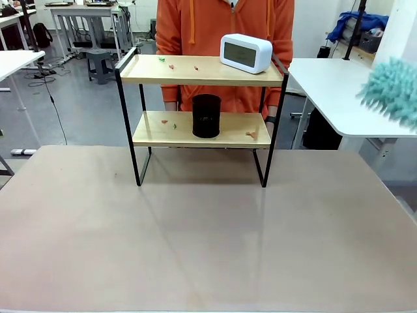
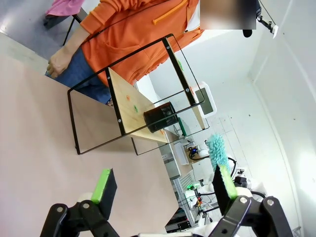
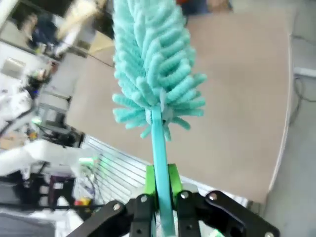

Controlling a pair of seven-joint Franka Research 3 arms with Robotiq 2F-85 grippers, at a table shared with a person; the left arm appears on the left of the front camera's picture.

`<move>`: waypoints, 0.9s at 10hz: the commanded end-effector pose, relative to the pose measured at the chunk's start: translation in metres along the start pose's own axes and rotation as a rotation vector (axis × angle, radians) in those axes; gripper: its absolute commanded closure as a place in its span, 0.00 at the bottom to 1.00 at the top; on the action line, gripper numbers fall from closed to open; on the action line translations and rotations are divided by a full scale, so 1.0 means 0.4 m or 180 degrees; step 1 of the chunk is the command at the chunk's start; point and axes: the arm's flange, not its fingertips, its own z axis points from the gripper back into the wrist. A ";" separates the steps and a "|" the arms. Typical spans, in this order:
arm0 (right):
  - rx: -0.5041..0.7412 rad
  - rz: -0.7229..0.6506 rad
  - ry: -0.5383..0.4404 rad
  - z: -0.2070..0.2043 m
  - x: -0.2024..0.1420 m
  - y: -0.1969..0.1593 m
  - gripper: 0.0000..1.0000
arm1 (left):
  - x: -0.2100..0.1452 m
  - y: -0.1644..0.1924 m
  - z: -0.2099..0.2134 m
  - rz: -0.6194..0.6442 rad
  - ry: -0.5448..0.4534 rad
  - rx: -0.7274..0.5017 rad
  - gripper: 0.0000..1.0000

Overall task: Clean the shelf.
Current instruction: Pick up the Duster from the human, then clean the specific tier of the Shelf with the Duster once objects are removed.

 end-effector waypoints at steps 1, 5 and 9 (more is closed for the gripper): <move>-0.0006 -0.0057 -0.0105 -0.010 0.048 0.014 1.00 | -0.001 0.000 0.001 -0.0057 0.0001 -0.0041 0.00; -0.0006 -0.0057 -0.0105 -0.010 0.048 0.014 1.00 | -0.001 0.000 0.001 -0.0057 0.0001 -0.0041 0.00; -0.0006 -0.0057 -0.0105 -0.010 0.048 0.014 1.00 | -0.001 0.000 0.001 -0.0057 0.0001 -0.0041 0.00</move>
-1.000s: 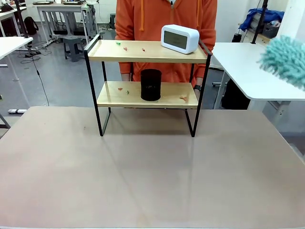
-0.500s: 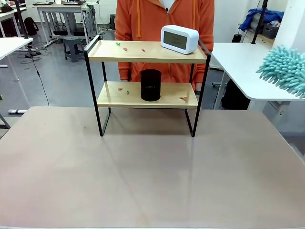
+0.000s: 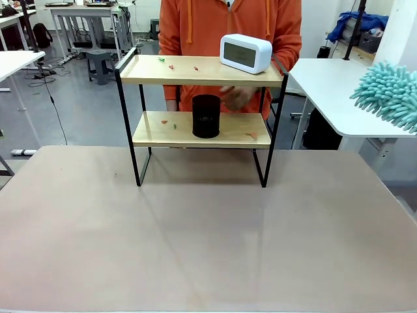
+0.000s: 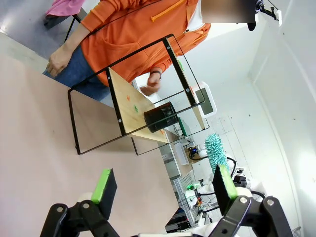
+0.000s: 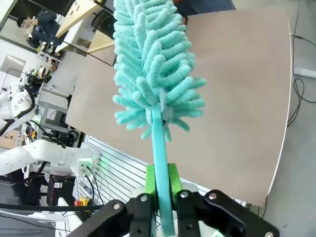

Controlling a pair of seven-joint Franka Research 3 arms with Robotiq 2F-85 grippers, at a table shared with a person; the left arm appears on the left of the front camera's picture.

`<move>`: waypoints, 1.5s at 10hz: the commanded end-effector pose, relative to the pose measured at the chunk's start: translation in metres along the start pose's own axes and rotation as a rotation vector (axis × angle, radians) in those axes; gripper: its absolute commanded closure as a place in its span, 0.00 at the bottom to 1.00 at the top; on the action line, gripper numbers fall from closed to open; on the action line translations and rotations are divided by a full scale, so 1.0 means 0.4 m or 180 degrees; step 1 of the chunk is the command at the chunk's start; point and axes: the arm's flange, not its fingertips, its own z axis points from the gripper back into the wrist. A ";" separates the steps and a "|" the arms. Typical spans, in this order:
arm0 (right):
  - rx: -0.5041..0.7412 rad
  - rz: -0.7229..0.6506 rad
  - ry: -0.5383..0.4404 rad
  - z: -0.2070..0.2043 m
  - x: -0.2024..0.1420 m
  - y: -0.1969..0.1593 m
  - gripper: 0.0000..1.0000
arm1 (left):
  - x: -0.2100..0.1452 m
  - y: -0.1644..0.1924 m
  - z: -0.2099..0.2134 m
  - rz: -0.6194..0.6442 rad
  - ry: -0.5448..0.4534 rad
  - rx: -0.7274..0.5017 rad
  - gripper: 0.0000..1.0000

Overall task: Clean the shelf.
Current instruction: Clean the specific tier of the Shelf with the Duster once objects are removed.

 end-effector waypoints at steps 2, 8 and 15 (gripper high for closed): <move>0.0007 -0.0061 -0.0064 0.005 0.017 0.012 1.00 | -0.001 -0.001 0.001 -0.0060 0.0000 -0.0041 0.00; 0.0007 -0.0061 -0.0064 0.005 0.017 0.012 1.00 | -0.001 -0.001 0.001 -0.0060 0.0000 -0.0041 0.00; 0.0042 0.0775 0.0956 -0.009 -0.047 0.160 0.86 | -0.001 -0.001 0.001 -0.0060 0.0000 -0.0041 0.00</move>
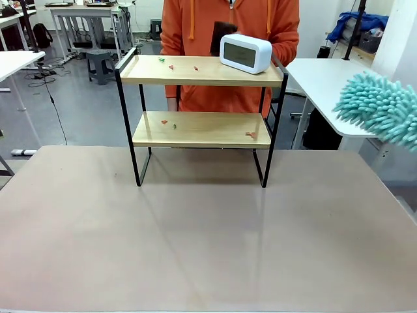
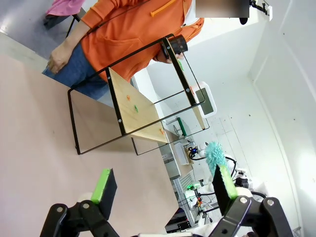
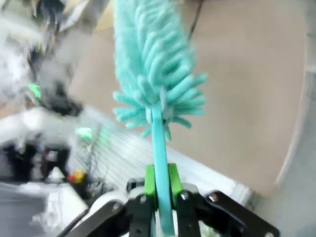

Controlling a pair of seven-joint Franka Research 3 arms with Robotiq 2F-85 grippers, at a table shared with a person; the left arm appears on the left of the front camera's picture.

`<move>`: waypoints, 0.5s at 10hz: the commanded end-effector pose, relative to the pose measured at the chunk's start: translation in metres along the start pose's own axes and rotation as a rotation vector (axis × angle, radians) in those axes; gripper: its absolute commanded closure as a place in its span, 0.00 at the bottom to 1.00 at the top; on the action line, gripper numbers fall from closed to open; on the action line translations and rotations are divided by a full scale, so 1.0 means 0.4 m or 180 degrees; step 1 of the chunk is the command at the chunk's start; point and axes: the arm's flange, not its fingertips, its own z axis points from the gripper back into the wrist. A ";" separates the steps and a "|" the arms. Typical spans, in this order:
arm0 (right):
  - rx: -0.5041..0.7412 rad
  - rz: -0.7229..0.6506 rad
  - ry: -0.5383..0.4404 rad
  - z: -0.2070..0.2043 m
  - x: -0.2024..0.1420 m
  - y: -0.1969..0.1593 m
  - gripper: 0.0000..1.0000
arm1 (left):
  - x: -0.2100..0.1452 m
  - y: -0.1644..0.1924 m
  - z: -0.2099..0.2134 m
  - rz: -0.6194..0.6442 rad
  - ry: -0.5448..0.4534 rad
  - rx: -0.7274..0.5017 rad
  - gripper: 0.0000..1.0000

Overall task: Clean the shelf.
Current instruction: Clean the specific tier of the Shelf with the Duster once objects are removed.

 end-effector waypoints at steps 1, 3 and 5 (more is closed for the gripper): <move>-0.0036 0.0773 0.0764 -0.022 -0.045 0.141 0.86 | -0.001 -0.001 0.001 -0.0060 0.0000 -0.0042 0.00; -0.0229 0.1094 0.0961 -0.168 -0.043 0.231 0.86 | -0.001 -0.001 0.001 -0.0060 0.0000 -0.0042 0.00; -0.0383 0.0993 0.0447 -0.293 0.002 0.258 0.86 | -0.001 -0.001 0.001 -0.0060 0.0000 -0.0042 0.00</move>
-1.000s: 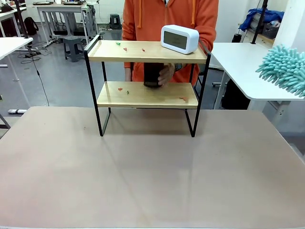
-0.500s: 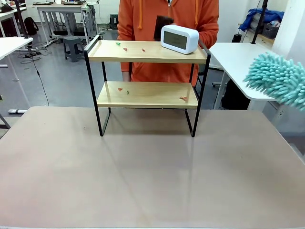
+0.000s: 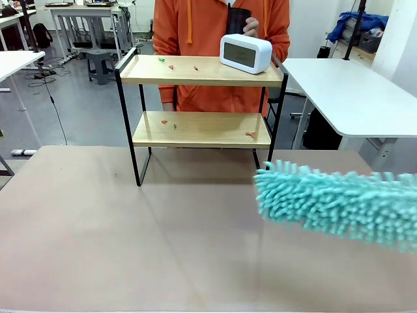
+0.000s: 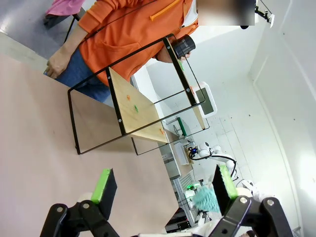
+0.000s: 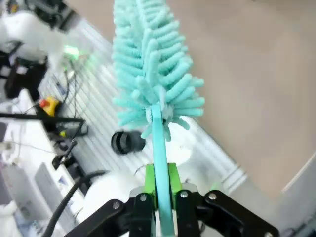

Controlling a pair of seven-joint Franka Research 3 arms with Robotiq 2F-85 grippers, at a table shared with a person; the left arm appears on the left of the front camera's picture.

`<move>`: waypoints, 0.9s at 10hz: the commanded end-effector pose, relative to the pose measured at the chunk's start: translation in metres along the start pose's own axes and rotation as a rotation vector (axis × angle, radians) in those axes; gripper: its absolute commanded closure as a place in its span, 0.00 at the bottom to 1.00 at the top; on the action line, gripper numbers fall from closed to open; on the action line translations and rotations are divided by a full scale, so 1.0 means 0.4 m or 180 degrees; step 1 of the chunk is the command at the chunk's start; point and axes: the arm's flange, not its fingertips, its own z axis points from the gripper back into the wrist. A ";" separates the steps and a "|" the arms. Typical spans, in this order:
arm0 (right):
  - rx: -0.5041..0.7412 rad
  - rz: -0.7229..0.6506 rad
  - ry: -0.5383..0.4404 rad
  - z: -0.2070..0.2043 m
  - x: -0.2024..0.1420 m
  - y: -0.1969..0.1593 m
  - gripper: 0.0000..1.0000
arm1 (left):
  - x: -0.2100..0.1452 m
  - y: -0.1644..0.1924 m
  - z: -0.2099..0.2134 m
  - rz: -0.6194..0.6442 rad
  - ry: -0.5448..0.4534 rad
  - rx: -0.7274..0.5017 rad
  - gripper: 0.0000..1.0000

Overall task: Clean the shelf.
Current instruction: Clean the specific tier of the Shelf with the Duster once objects are removed.

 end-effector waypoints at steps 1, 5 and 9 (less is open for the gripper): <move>-0.0445 -0.0159 -0.0271 -0.043 0.026 -0.023 0.86 | -0.001 -0.002 0.002 -0.0063 -0.0001 -0.0043 0.00; -0.0391 -0.0034 -0.0073 -0.035 0.062 0.001 0.86 | -0.001 -0.002 0.002 -0.0063 -0.0001 -0.0043 0.00; -0.0726 -0.0449 -0.0309 -0.157 0.243 -0.017 0.86 | -0.001 -0.002 0.002 -0.0063 -0.0001 -0.0043 0.00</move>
